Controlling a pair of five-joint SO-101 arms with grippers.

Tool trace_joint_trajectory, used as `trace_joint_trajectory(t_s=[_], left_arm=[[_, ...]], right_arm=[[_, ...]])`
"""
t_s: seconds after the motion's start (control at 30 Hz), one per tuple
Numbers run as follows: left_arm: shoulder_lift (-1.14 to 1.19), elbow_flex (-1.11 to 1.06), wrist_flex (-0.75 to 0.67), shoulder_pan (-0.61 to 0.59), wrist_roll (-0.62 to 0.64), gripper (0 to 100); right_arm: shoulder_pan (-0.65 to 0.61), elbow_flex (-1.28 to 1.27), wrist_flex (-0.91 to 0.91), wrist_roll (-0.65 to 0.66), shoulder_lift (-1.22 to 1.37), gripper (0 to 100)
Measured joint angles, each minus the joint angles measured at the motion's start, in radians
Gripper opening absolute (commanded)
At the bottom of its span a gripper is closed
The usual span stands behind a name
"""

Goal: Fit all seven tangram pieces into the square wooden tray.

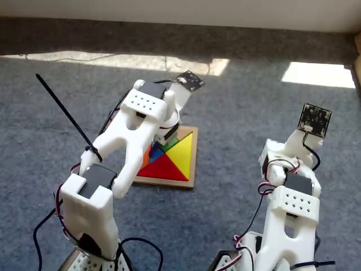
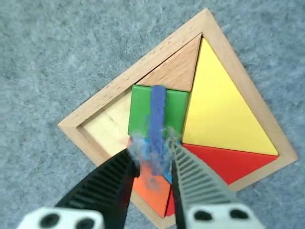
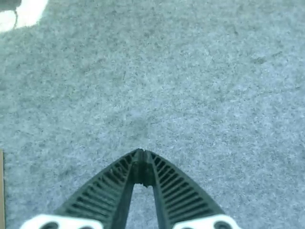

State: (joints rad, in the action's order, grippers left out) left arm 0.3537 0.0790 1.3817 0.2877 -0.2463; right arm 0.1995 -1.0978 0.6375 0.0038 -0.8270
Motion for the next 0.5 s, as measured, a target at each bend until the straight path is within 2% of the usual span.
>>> trace_joint_trajectory(t_s=[0.5], left_arm=[[0.0, 0.0, -0.032, -0.074, 0.0, 17]], right_arm=[[0.0, 0.0, 0.0, 0.0, 0.0, 0.7]])
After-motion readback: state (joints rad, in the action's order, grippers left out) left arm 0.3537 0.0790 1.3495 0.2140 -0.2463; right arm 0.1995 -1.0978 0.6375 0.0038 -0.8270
